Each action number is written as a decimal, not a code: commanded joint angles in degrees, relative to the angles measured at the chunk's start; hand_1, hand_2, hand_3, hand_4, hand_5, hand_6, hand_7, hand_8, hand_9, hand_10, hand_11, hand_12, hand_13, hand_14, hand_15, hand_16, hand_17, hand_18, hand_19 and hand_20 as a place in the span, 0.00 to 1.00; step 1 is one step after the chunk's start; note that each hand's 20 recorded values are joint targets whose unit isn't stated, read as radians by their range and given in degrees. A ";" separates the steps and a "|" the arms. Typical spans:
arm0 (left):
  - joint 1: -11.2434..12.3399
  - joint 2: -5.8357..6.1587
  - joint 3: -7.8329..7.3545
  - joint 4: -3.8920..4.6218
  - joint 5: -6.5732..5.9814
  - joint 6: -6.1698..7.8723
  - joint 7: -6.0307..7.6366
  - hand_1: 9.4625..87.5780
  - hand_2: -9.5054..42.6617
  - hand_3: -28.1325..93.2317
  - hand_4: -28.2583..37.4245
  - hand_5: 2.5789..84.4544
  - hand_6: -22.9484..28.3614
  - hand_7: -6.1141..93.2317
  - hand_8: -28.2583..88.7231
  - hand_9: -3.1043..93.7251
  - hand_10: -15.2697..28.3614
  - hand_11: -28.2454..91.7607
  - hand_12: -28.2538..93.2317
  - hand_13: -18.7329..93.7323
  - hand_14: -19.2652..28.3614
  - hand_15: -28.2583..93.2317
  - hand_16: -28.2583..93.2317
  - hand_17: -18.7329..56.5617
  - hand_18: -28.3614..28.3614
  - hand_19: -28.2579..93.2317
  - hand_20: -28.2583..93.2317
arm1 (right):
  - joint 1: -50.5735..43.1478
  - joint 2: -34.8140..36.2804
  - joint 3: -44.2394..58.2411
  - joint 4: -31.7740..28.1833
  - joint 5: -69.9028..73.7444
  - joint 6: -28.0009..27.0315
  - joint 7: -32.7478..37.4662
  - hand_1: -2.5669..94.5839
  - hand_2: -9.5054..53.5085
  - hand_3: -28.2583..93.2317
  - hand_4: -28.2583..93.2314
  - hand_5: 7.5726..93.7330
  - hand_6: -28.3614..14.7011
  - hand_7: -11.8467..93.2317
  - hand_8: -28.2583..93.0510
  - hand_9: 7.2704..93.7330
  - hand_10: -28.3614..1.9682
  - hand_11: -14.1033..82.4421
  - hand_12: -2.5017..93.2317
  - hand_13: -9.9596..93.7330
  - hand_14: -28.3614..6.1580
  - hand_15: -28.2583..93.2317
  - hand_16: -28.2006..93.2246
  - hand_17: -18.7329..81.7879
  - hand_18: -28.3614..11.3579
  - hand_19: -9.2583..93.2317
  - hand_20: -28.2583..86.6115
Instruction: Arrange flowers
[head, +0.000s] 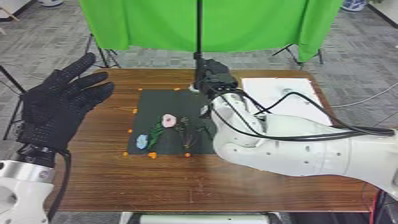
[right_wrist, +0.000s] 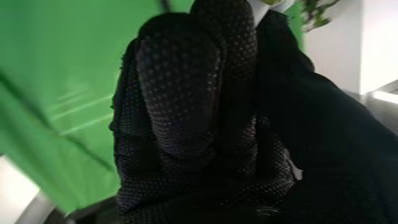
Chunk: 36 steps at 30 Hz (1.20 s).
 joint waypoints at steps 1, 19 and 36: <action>1.78 0.72 -1.05 0.49 -0.85 -0.54 1.38 0.14 0.34 0.86 0.00 0.37 0.61 0.21 0.16 0.33 0.81 0.47 0.32 0.36 0.99 0.65 0.15 0.13 0.96 0.72 0.36 | -1.33 -3.87 -2.48 0.14 1.11 -2.60 -0.67 0.60 0.00 0.80 0.00 0.93 0.72 0.28 0.27 1.00 0.74 0.34 0.28 0.95 0.77 0.67 0.41 0.57 0.34 0.99 0.18; -1.48 1.23 0.77 1.54 -0.64 -2.03 0.37 0.14 0.34 0.86 0.00 0.37 0.61 0.21 0.16 0.33 0.81 0.47 0.32 0.36 0.99 0.65 0.15 0.13 0.96 0.72 0.36 | -0.20 -7.67 -6.72 2.45 3.73 -5.01 -0.74 0.59 0.00 0.81 0.00 0.92 0.73 0.28 0.27 1.00 0.75 0.33 0.28 0.95 0.77 0.68 0.41 0.56 0.33 0.99 0.21; -2.77 0.85 1.08 2.02 -0.21 -2.93 -1.32 0.14 0.34 0.86 0.00 0.37 0.61 0.21 0.16 0.33 0.81 0.47 0.32 0.36 0.99 0.66 0.15 0.13 0.96 0.72 0.36 | -0.09 -8.05 -8.27 2.92 3.02 -6.88 0.90 0.57 0.00 0.81 0.00 0.87 0.72 0.27 0.24 1.00 0.74 0.32 0.30 0.93 0.75 0.70 0.40 0.54 0.31 0.98 0.25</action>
